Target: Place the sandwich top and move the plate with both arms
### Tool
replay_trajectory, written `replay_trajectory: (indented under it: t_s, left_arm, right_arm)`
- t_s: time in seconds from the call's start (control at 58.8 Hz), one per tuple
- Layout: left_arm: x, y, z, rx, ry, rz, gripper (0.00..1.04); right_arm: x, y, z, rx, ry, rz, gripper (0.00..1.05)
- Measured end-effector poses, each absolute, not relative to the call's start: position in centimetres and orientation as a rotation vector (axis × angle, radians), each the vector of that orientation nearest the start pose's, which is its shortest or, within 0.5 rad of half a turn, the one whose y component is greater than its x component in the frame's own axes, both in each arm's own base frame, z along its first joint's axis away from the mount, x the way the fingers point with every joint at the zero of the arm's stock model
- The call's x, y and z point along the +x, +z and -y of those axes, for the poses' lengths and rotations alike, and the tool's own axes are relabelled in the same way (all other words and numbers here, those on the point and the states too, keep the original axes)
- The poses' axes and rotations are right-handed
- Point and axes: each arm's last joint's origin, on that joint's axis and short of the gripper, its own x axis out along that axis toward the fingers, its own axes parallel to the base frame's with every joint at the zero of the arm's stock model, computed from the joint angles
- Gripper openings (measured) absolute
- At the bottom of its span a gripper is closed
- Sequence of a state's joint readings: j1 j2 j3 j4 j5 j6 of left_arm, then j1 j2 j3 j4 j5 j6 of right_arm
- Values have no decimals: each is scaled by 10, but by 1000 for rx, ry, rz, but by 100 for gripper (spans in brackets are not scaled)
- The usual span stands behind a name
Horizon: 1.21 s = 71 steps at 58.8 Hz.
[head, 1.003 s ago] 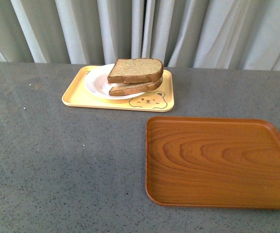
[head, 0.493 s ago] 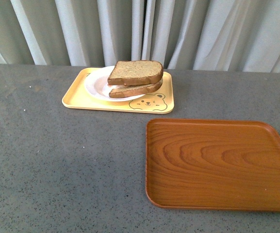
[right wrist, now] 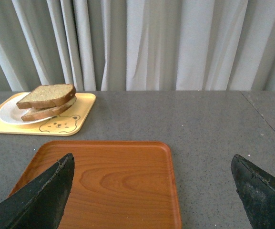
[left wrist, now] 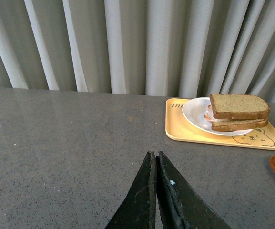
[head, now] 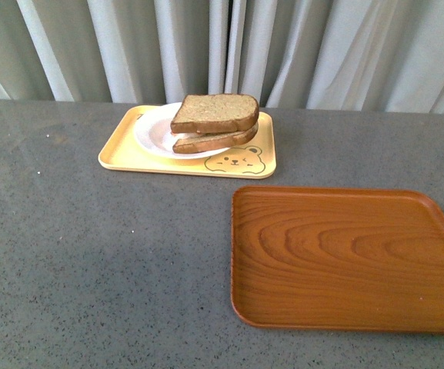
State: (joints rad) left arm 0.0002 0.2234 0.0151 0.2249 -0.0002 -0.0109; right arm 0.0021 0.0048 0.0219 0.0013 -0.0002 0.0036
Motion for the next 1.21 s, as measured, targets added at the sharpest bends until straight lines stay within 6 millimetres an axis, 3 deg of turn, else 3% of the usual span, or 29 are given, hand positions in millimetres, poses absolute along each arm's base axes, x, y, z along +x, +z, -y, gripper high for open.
replay_trajectory:
  t_s: [0.629, 0.833, 1.054, 1.139, 1.207]
  left_arm:
    - [98, 168, 0, -11, 0, 0, 2]
    - [98, 168, 0, -10, 0, 0, 35]
    - [98, 168, 0, -10, 0, 0, 85]
    - [98, 168, 0, -9, 0, 0, 97]
    - [98, 168, 0, -8, 0, 0, 95]
  right_arm:
    - [97, 171, 0, 4, 3, 18, 96]
    - [97, 171, 0, 4, 2, 18, 96]
    - [97, 171, 0, 4, 2, 18, 96]
    - [97, 171, 0, 4, 2, 18, 96]
    - [97, 171, 0, 4, 2, 18, 96]
